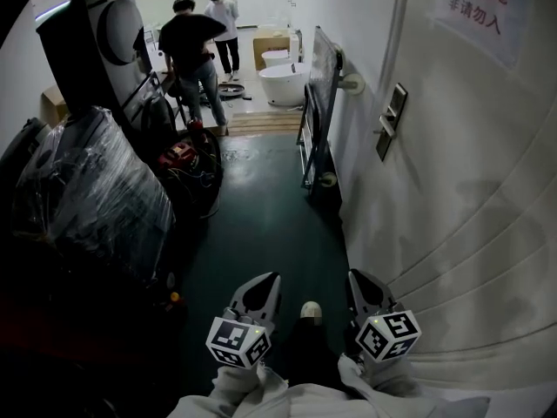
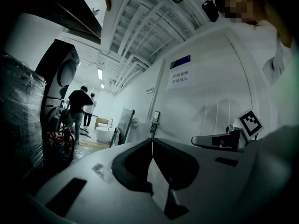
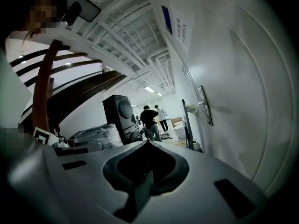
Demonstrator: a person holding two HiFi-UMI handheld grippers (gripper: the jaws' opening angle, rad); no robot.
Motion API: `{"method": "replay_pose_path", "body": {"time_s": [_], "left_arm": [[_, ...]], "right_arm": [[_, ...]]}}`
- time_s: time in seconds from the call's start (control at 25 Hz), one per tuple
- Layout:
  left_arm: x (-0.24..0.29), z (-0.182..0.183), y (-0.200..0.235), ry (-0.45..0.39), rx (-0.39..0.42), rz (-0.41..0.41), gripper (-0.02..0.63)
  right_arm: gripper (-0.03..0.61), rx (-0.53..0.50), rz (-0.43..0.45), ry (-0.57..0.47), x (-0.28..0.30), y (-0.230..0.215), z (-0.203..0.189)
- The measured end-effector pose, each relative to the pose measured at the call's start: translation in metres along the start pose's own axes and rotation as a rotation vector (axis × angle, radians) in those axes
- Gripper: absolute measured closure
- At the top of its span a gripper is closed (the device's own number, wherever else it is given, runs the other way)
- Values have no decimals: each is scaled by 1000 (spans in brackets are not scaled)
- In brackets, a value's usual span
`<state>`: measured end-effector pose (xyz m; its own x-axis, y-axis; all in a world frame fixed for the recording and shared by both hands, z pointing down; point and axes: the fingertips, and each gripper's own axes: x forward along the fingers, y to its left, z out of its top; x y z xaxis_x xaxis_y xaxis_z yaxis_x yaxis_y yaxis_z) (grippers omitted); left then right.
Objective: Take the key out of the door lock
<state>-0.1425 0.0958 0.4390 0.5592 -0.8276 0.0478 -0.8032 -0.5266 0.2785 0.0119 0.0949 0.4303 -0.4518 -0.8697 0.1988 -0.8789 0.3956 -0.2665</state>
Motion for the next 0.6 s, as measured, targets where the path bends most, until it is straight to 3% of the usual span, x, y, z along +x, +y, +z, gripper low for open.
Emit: {"method": "replay_pose_path", "body": {"time_s": [0.6], "left_arm": [[236,39,78,6,29,-16,598]], "right_arm": [[526,-23,-1,17,180,-142,82]]}}
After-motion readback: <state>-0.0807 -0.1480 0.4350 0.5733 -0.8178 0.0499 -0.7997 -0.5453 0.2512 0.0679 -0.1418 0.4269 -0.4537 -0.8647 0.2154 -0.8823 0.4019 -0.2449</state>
